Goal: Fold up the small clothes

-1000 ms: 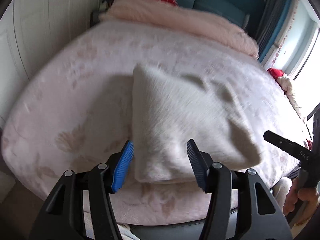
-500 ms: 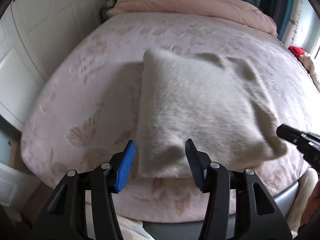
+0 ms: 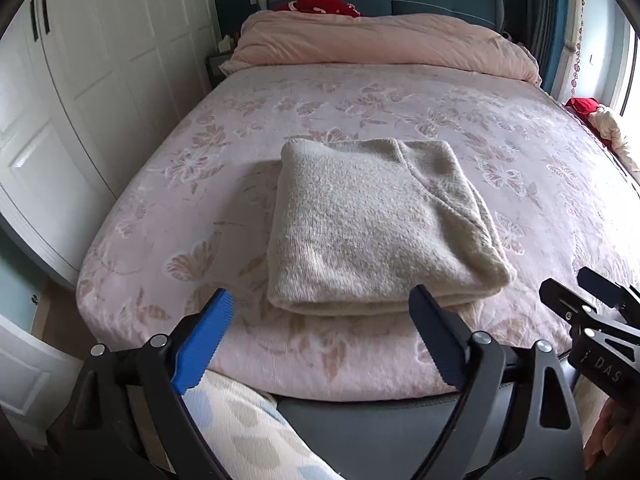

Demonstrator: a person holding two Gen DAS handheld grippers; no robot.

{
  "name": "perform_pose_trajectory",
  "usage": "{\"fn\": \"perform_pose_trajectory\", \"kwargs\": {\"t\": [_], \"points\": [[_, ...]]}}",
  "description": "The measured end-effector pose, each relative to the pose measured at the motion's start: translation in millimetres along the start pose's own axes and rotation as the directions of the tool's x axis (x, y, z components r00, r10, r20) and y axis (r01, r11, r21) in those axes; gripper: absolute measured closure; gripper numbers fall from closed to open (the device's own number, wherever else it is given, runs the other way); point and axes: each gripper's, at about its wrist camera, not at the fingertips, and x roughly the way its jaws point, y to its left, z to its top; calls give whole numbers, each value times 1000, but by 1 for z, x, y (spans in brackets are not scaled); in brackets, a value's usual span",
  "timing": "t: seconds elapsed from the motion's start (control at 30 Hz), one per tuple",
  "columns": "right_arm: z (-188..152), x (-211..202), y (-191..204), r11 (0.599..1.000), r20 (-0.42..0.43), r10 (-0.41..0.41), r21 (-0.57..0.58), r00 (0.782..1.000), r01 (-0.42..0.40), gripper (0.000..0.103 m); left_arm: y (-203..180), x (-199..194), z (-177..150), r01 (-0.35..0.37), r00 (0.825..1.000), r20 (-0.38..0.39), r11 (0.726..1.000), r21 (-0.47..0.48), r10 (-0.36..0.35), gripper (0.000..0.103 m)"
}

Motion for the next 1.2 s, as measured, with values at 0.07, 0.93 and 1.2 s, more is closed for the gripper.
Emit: {"fn": "perform_pose_trajectory", "kwargs": {"t": [0.07,0.93,1.2], "points": [[-4,-4,-2,1000,3,-18,-6,1000,18,27,-3,-4,-5,8,1000,-4,1000,-9,-8,9],[-28,-15,-16,999,13,-54,12,998,53,18,-52,-23,-29,-58,995,80,998,2,58,9],[-28,-15,-15,998,11,-66,23,998,66,18,-52,-22,-30,-57,995,78,998,-1,57,9]]}}
